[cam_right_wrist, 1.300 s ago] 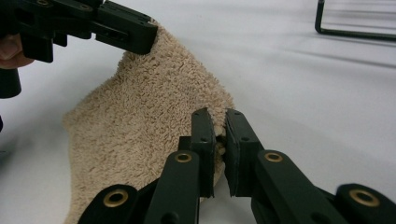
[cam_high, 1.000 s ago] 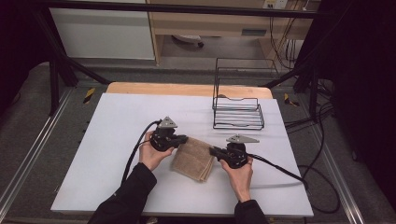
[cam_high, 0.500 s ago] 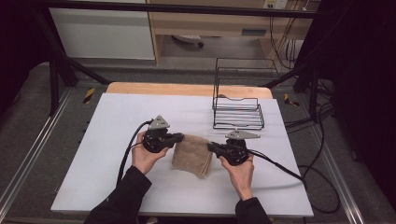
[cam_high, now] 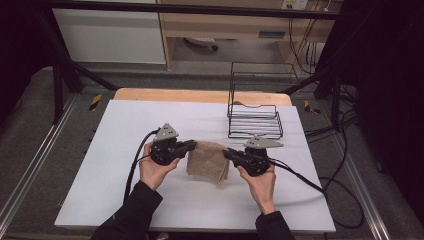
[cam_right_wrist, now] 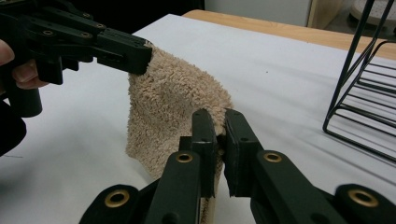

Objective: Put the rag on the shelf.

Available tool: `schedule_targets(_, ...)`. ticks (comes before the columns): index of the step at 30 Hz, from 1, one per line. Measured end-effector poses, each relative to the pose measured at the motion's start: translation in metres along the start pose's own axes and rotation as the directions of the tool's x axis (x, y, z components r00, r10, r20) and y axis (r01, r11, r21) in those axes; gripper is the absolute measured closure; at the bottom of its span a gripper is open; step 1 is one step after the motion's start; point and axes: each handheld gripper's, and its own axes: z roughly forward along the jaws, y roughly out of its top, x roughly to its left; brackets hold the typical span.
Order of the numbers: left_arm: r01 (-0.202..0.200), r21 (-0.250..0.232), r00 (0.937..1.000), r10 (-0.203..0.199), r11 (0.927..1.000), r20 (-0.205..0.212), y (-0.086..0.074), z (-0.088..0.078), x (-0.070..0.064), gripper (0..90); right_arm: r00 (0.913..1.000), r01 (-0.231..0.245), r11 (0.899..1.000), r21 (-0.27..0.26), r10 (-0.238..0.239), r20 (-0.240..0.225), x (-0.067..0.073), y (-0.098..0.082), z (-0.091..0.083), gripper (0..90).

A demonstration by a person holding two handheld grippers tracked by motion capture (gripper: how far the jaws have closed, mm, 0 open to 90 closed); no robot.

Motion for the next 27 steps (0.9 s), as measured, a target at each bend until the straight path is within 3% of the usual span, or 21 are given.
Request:
schedule_targets(13, 0.005, -0.062, 1.0, -0.005, 0.998, 0.005, 0.012, 0.0, -0.01, 85.3, 0.9987, 0.041, 0.998, -0.043, -0.04, 0.031, -0.001, 0.012, -0.019, 84.1)
schedule_targets(27, 0.007, -0.137, 0.9999, -0.006, 0.9905, 0.011, 0.03, 0.004, -0.02, 85.4, 0.9951, 0.069, 0.993, -0.092, -0.062, 0.077, -0.006, 0.026, -0.037, 84.2)
